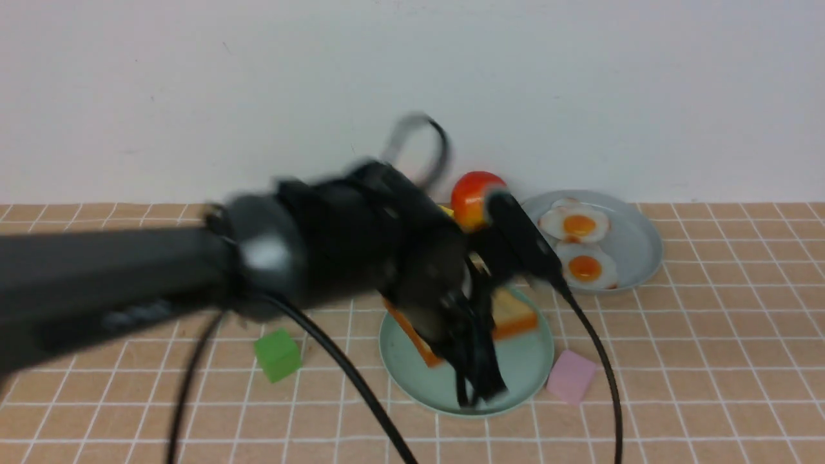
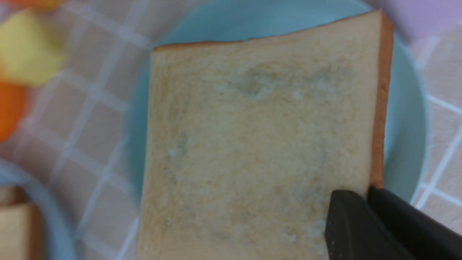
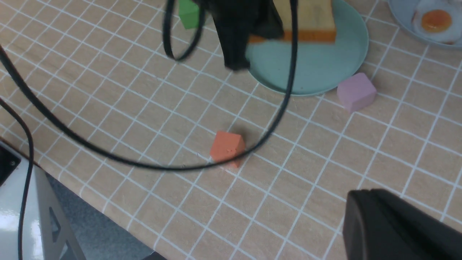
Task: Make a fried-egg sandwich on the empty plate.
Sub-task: Use the left arm to put a slice of bread into the empty plate in the middle
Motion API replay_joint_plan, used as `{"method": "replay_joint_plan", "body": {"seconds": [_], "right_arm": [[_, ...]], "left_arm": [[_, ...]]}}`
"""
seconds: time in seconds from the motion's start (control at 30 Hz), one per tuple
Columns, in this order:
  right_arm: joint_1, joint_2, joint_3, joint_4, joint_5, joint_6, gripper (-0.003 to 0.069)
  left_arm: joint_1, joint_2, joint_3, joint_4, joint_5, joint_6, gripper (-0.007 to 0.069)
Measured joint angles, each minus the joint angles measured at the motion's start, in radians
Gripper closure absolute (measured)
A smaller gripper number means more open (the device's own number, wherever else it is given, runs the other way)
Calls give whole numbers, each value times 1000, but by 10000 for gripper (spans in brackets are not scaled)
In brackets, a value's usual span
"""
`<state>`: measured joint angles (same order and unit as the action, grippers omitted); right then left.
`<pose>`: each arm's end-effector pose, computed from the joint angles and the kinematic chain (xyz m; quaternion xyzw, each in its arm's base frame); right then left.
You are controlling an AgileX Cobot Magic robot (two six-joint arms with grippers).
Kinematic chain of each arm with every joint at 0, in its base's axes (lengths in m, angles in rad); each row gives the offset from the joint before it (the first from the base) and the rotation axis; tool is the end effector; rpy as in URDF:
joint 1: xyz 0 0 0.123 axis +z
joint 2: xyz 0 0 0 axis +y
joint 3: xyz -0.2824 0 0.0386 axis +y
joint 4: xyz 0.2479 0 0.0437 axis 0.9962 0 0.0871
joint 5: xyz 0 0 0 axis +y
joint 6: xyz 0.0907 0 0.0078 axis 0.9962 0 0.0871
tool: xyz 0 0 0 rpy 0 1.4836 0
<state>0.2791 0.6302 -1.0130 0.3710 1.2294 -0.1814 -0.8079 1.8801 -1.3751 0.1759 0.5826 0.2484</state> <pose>0.0602 0.0496 0.3962 -0.2176 0.8765 0.2028 0.3784 0.2898 -0.2904 0.2226 0.5308 0.7970 -0.0130 0.2879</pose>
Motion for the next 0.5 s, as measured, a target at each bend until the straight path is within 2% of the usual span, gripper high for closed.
{"method": "replay_joint_plan", "body": {"seconds": [0.3,0.47,0.5], "right_arm": [[0,0,0,0,38,0,631],[0,0,0,-7,38,1,611],[0,0,0,-18,38,1,598]], "left_arm": [[-15,86,2,16,-68,5,591],[-15,87,2,26,-70,6,496],[-15,87,2,34,-71,6,438]]}}
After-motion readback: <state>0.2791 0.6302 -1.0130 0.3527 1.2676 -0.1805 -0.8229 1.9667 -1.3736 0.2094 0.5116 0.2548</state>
